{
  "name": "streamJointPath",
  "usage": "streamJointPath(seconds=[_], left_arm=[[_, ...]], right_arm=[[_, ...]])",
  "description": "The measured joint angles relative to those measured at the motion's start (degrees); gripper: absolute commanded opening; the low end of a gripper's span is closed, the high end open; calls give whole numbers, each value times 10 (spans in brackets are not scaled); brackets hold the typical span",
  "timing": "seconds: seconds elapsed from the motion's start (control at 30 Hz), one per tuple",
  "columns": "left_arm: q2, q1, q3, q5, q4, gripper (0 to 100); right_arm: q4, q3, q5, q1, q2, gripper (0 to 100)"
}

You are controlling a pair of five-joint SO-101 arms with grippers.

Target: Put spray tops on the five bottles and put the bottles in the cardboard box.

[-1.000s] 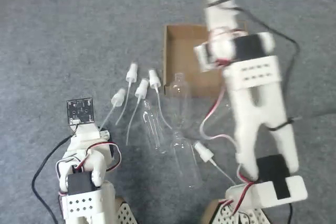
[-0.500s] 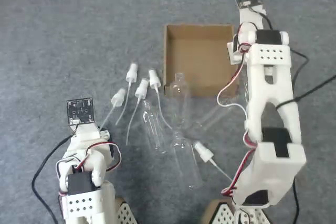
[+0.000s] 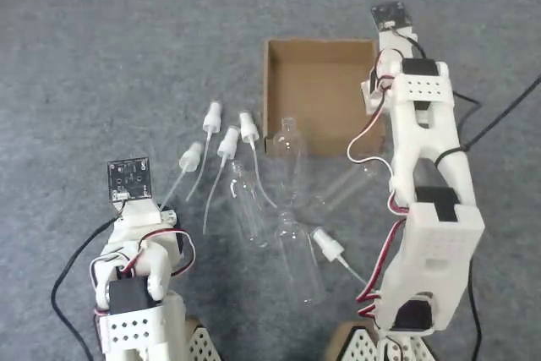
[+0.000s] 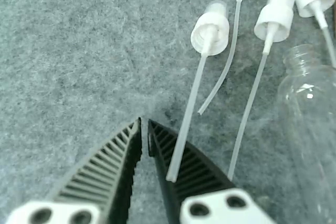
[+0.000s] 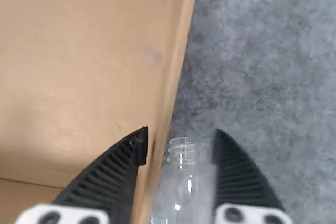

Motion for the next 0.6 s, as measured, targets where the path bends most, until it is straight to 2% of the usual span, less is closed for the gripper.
streamJointPath(seconds=[0.2, 0.6], left_arm=[[0, 0, 0, 0, 0, 12], [0, 0, 0, 0, 0, 12]], right_arm=[[2, 0, 1, -1, 5, 6], [73, 0, 18, 0, 5, 6]])
